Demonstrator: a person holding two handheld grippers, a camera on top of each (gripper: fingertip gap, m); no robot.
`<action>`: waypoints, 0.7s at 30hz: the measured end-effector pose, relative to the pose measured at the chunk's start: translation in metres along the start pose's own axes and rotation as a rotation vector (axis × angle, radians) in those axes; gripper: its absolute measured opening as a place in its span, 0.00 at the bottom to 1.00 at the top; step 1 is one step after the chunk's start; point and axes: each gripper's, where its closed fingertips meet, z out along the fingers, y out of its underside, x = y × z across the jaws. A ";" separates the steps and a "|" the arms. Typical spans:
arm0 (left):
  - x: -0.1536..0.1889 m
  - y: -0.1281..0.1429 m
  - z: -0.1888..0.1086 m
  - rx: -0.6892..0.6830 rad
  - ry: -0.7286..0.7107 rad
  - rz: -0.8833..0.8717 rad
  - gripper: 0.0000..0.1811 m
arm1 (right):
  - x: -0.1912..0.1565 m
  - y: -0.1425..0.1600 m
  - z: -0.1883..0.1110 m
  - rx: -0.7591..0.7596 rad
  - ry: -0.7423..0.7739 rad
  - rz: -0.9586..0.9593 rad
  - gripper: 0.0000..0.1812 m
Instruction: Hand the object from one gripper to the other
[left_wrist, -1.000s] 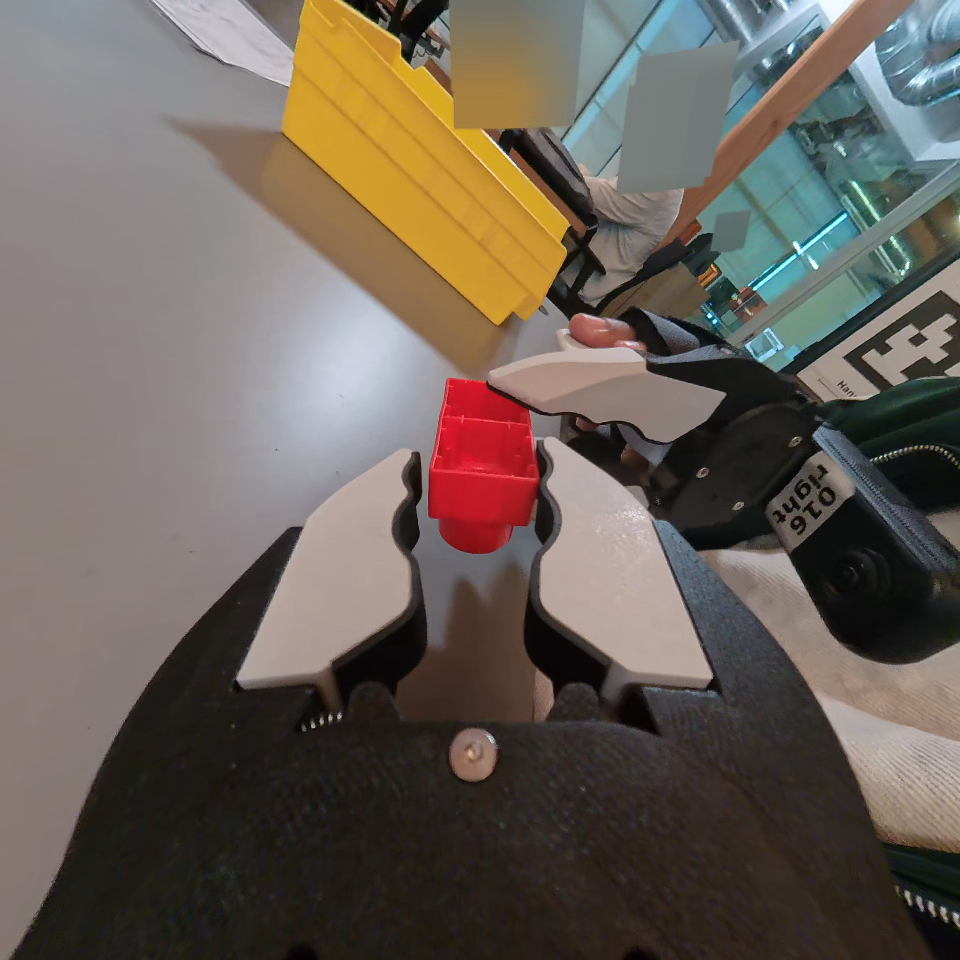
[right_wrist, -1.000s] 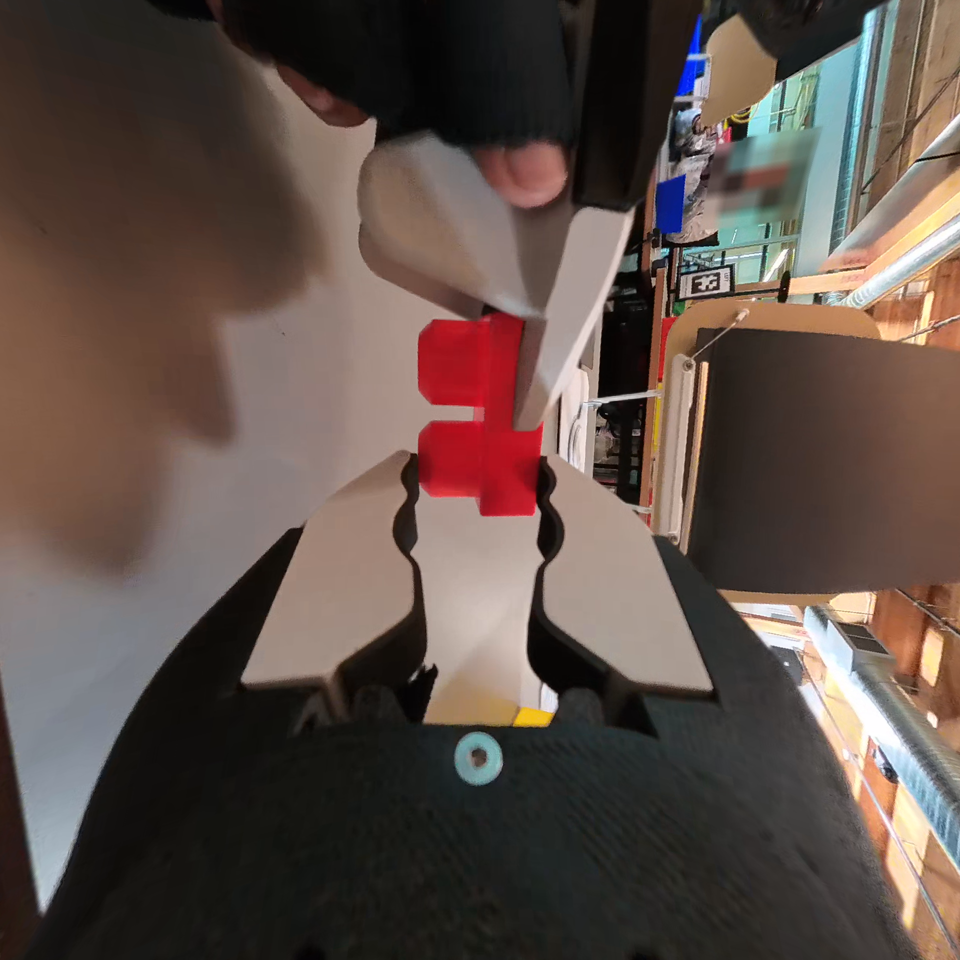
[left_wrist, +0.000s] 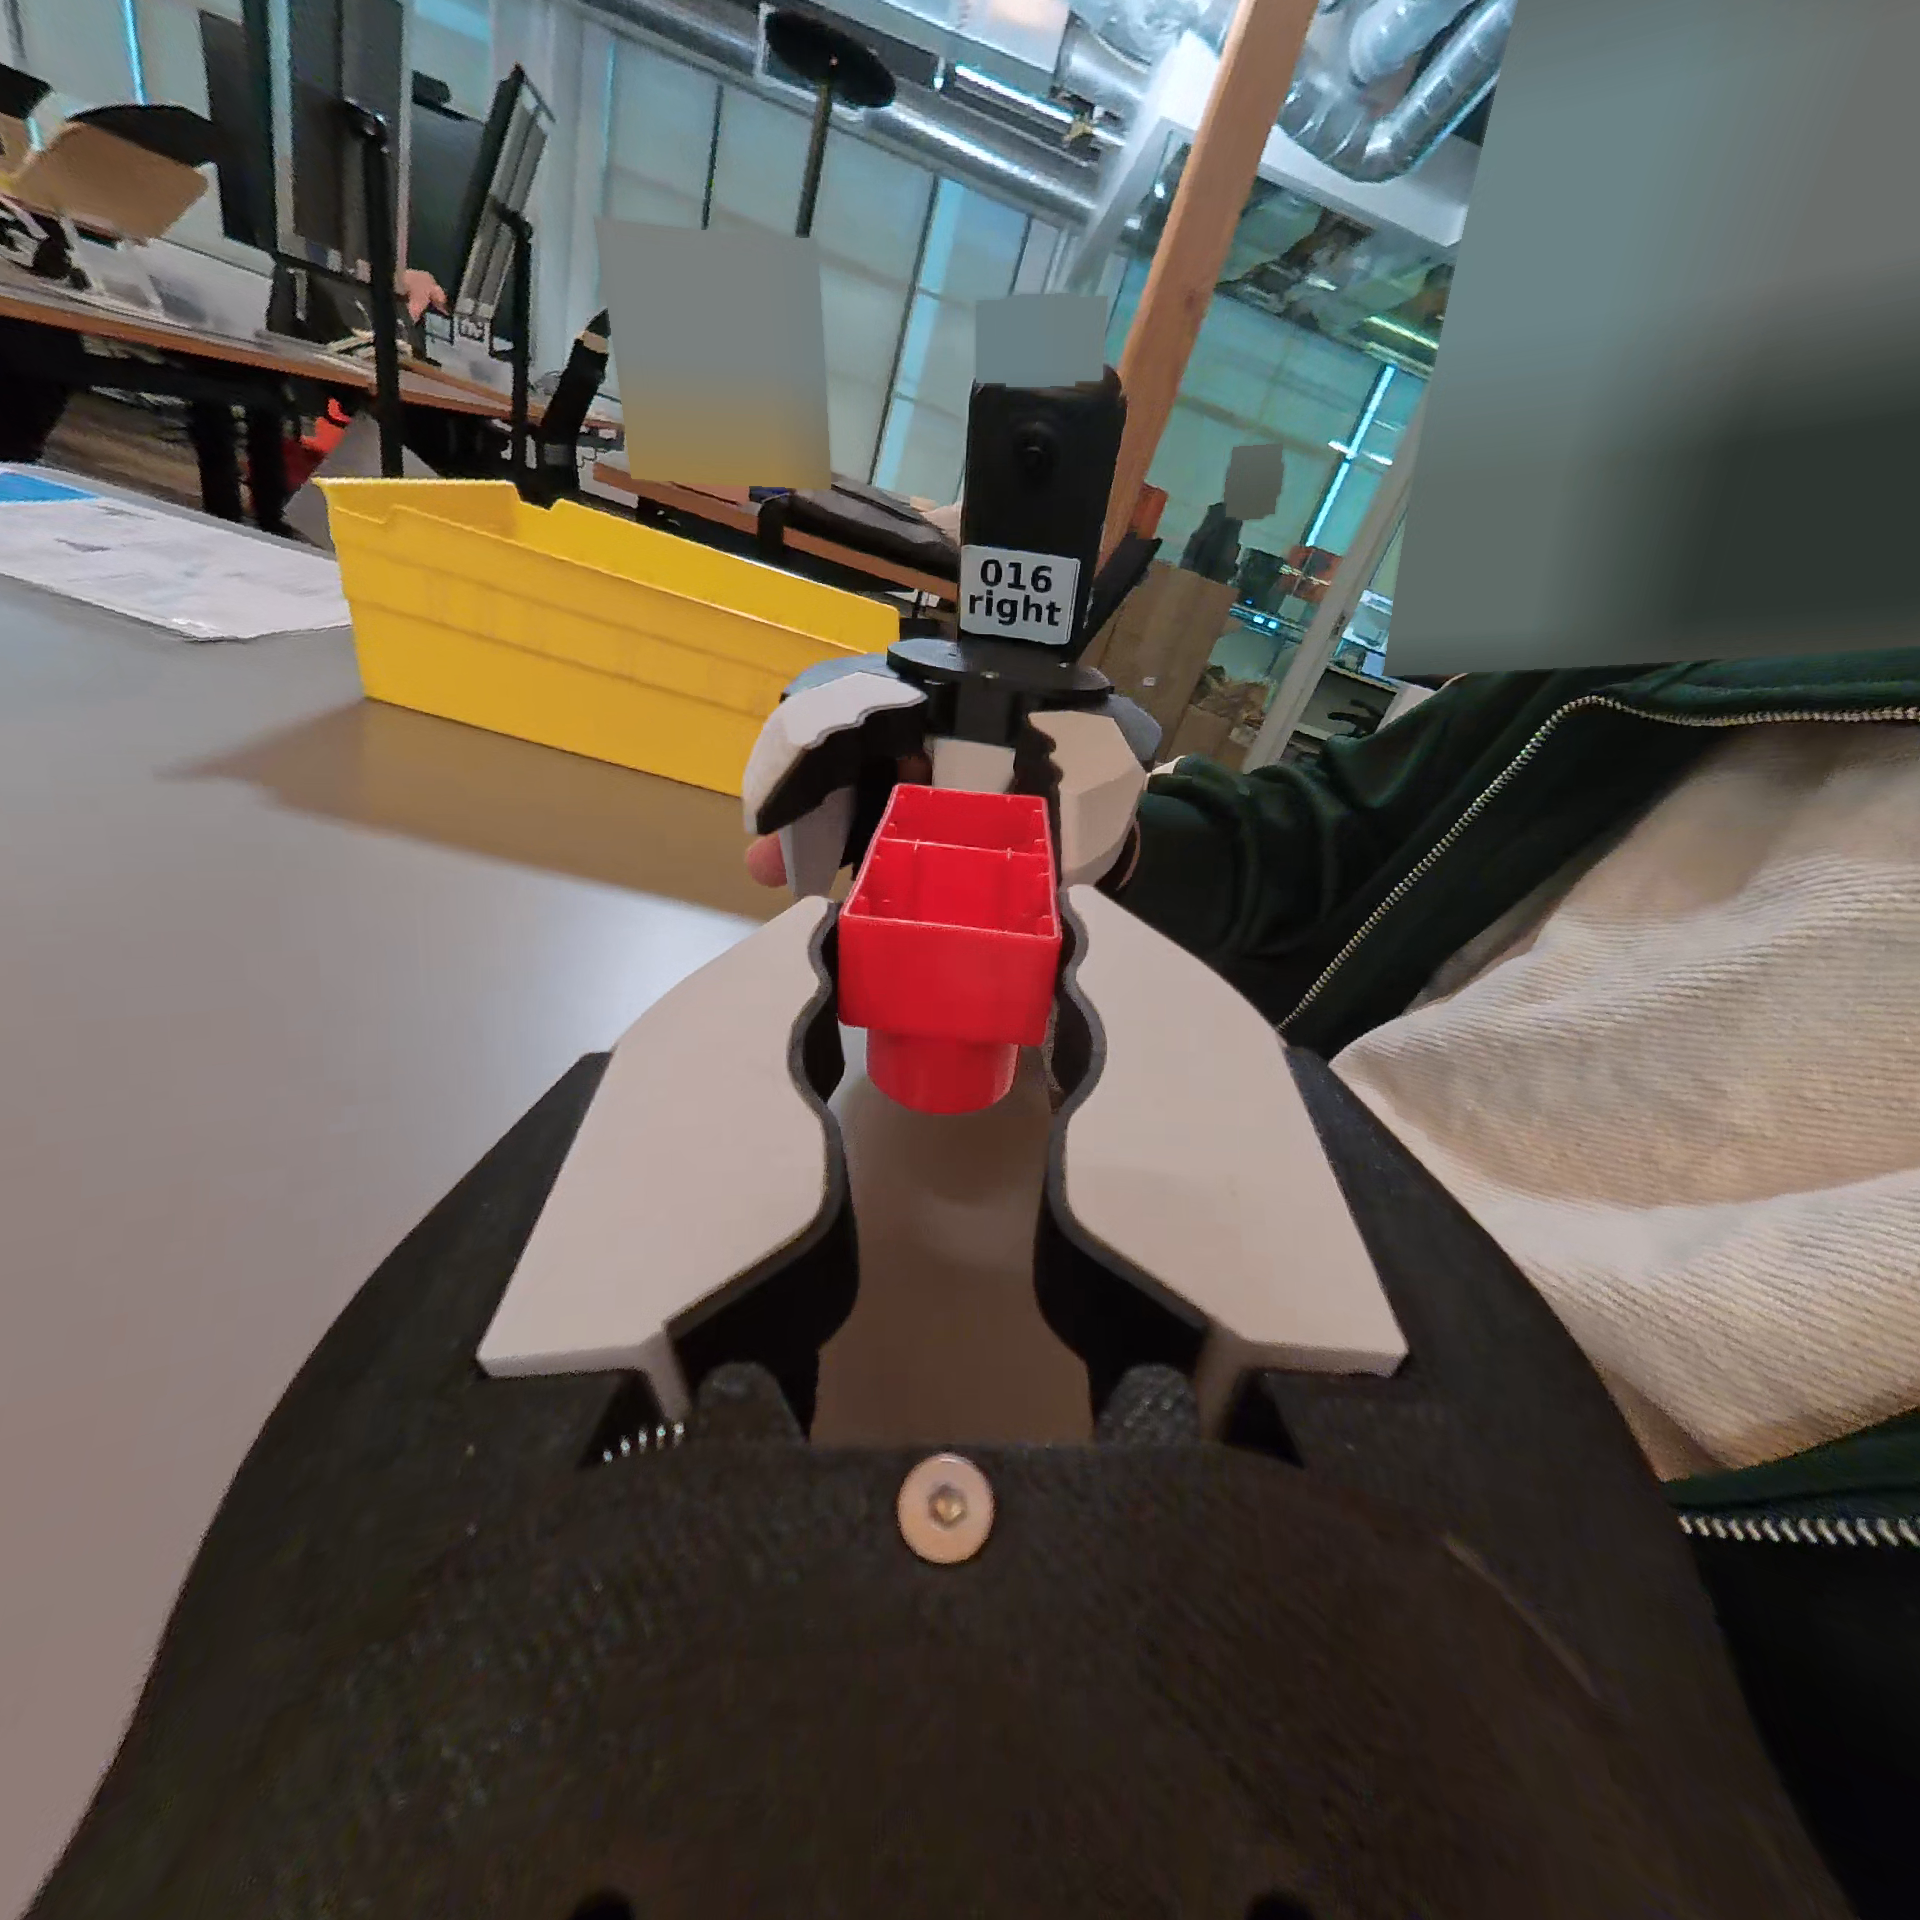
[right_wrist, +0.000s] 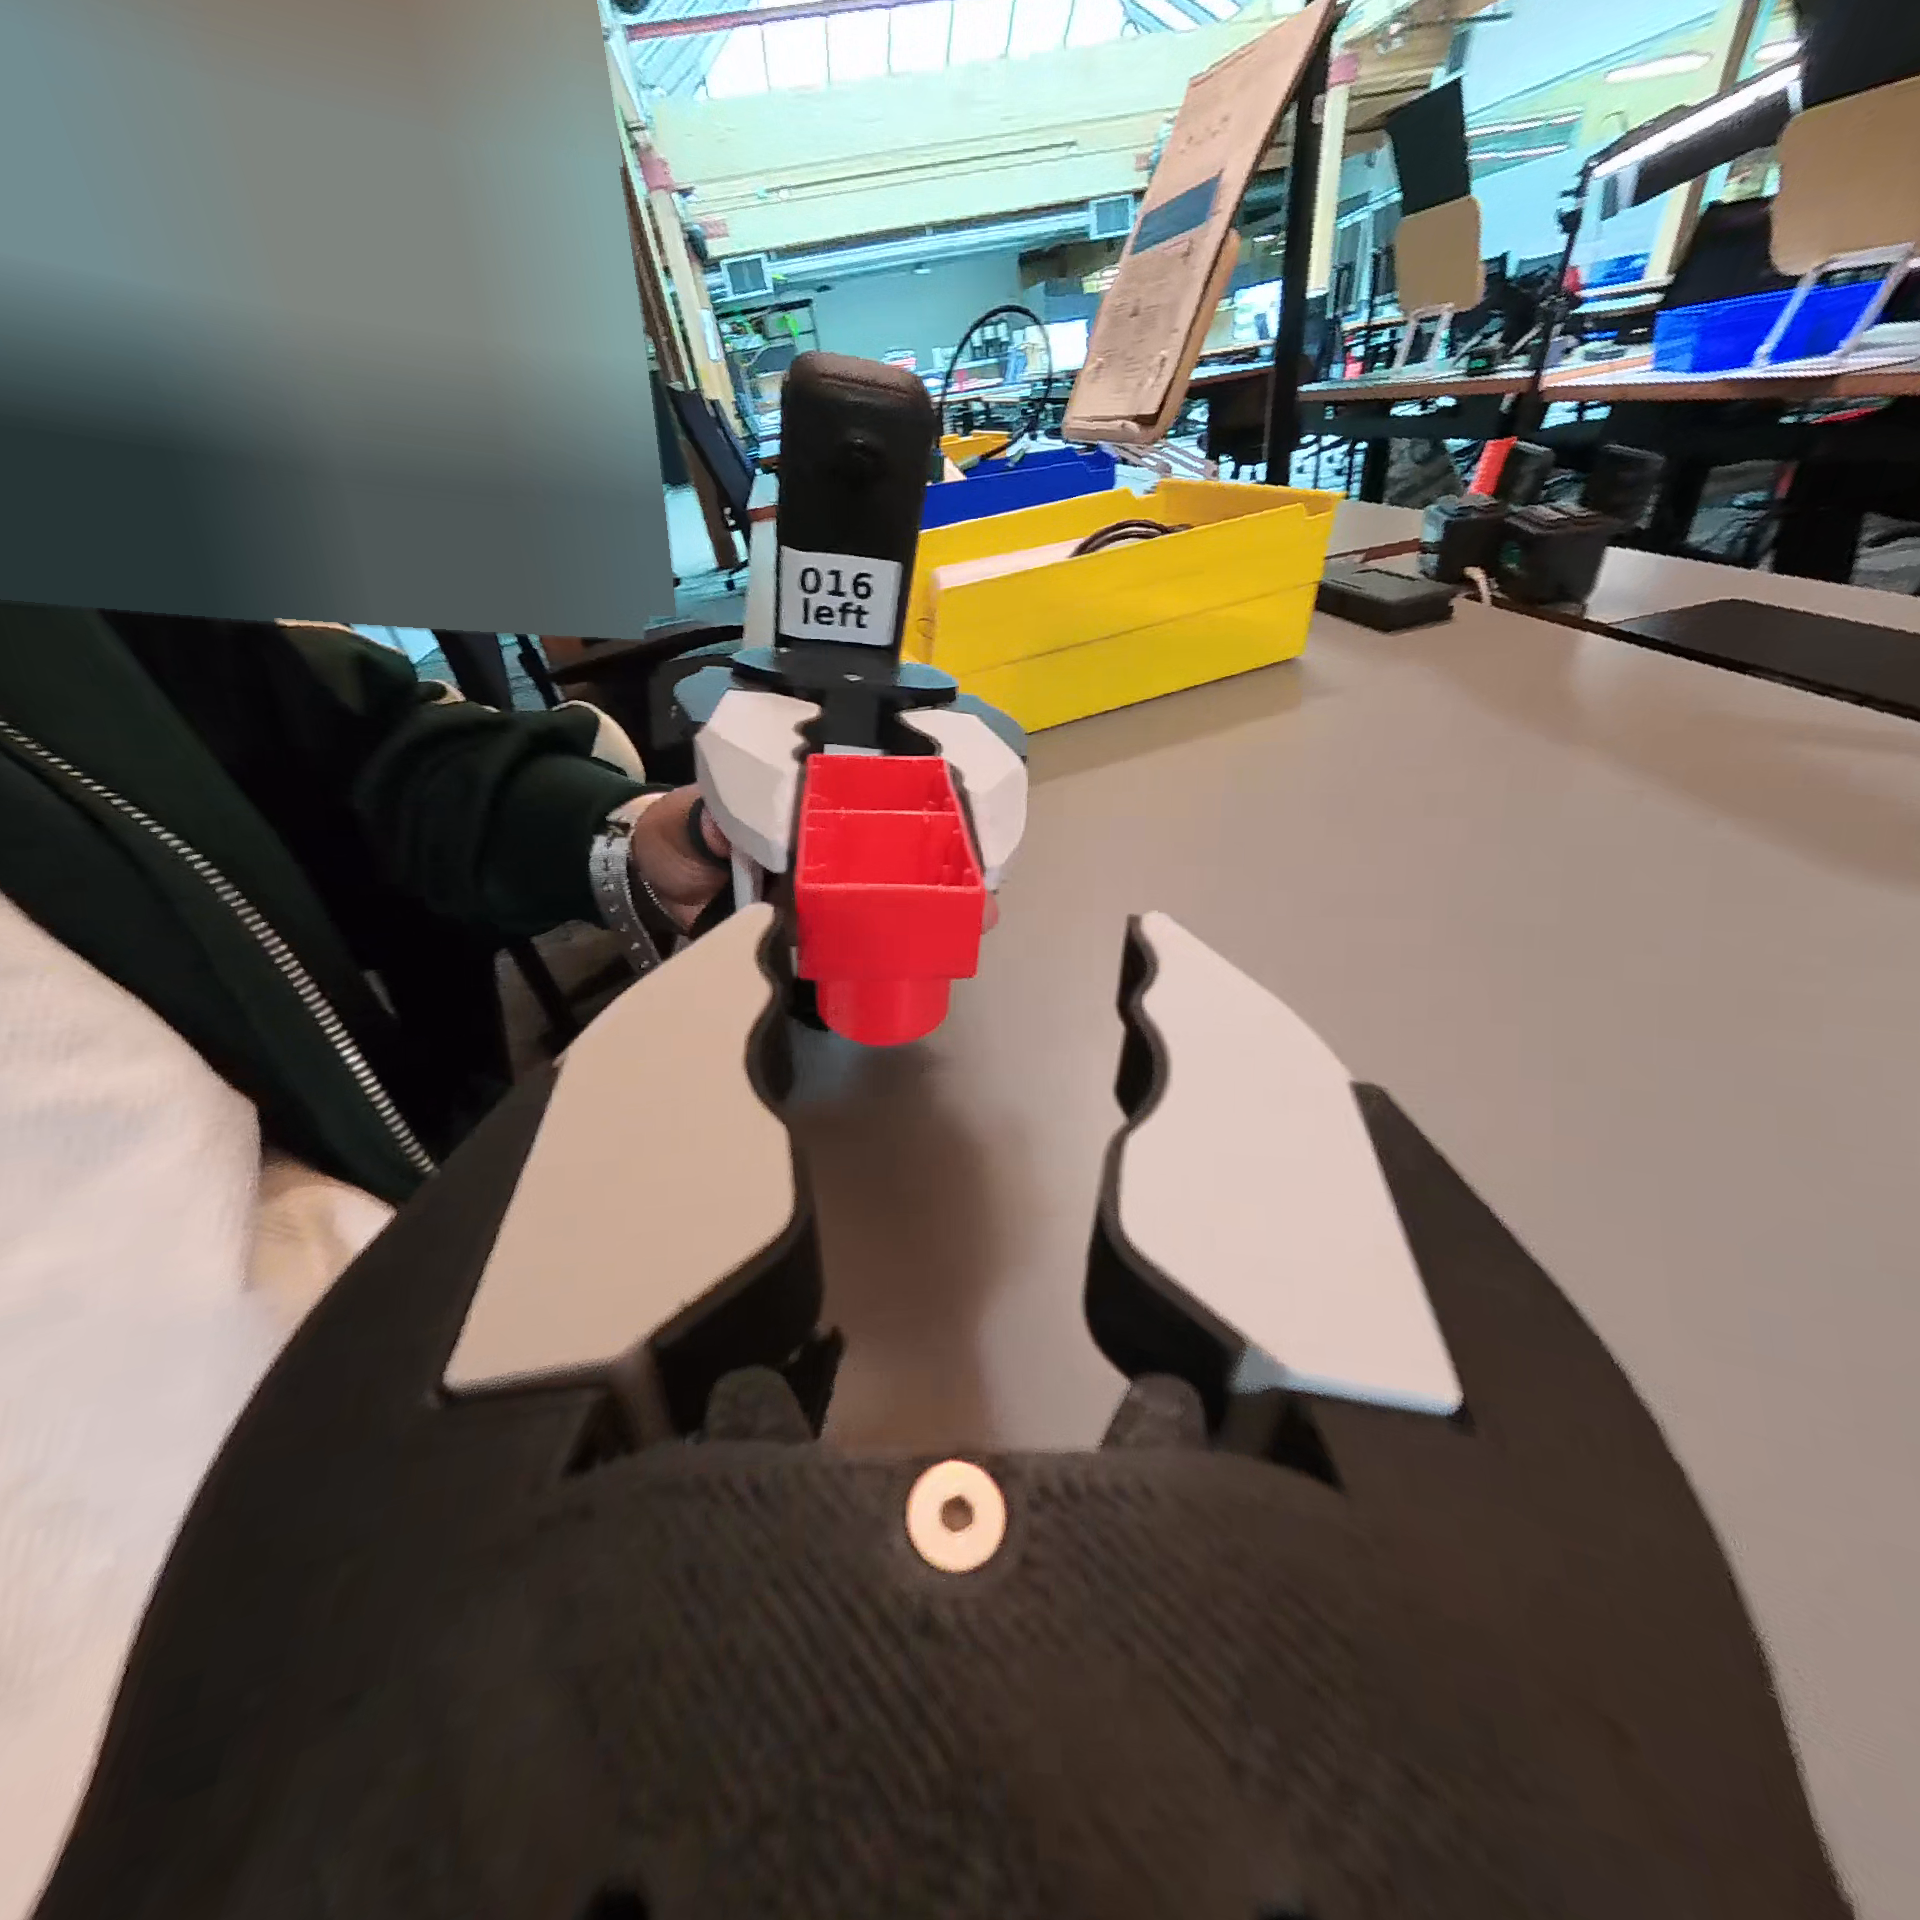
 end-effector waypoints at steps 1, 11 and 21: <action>0.000 0.000 0.000 -0.002 0.000 0.001 0.21 | -0.003 0.000 0.001 0.001 -0.015 -0.006 0.33; 0.006 0.004 0.004 -0.023 0.012 0.039 0.21 | -0.019 -0.001 0.008 0.013 -0.060 -0.050 0.20; 0.003 0.000 0.005 0.012 -0.015 0.039 0.34 | -0.017 -0.008 0.004 0.057 -0.056 -0.036 0.20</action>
